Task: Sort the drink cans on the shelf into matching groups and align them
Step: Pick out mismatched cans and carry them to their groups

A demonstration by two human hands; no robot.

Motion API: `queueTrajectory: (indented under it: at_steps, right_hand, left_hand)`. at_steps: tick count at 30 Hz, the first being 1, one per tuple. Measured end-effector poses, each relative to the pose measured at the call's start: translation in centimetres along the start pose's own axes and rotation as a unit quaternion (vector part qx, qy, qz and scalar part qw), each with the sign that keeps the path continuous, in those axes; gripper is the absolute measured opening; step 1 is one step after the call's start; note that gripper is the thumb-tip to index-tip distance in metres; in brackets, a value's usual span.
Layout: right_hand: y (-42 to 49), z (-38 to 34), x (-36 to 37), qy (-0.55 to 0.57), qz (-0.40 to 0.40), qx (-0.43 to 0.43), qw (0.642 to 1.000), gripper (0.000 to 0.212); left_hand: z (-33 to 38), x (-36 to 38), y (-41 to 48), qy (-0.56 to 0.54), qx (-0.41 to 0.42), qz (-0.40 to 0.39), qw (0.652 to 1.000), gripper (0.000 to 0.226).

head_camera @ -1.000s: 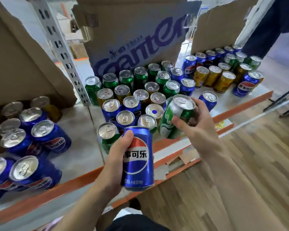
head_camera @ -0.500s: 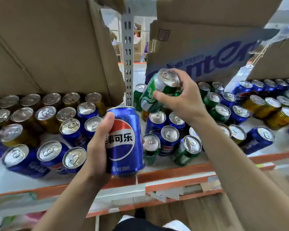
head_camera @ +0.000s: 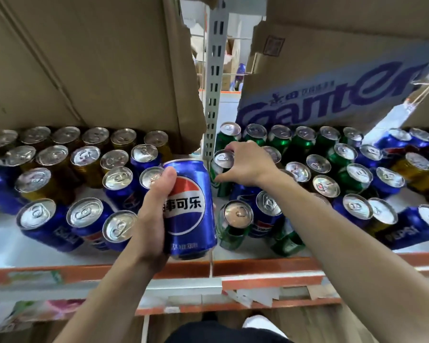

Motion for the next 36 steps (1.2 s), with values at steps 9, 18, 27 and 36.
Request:
queueTrajectory:
  at_steps: [9,18,27,36]
  right_hand:
    - [-0.1,-0.1,0.8,-0.088,0.004,-0.007,0.996,0.078]
    - [-6.9,5.1,-3.9,-0.008,0.073,-0.023,0.997,0.070]
    - [-14.4,16.6,-7.5,0.004,0.111,0.020,0.994,0.064]
    - [-22.1,30.1,-12.1,0.005,0.111,0.046,0.993,0.075]
  left_hand:
    - [-0.5,1.7,0.9,0.045,0.013,-0.021,0.999,0.084]
    - [-1.7,6.9,2.6,0.077,0.021,-0.074,0.994,0.091]
    - [-4.6,16.9,4.5,0.222,0.156,-0.078,0.959,0.034]
    - [-10.0,30.6,4.0,0.339,0.239,-0.116,0.903,0.037]
Point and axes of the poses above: each hand's wrist, its own y-axis towards the middle knuckle, its own x-axis out of the palm, z = x × y, the point moved 6 cm from there along y, towards the middle knuckle, and after that the axes turned 2 degrees about -y, right-handed, at the moved point
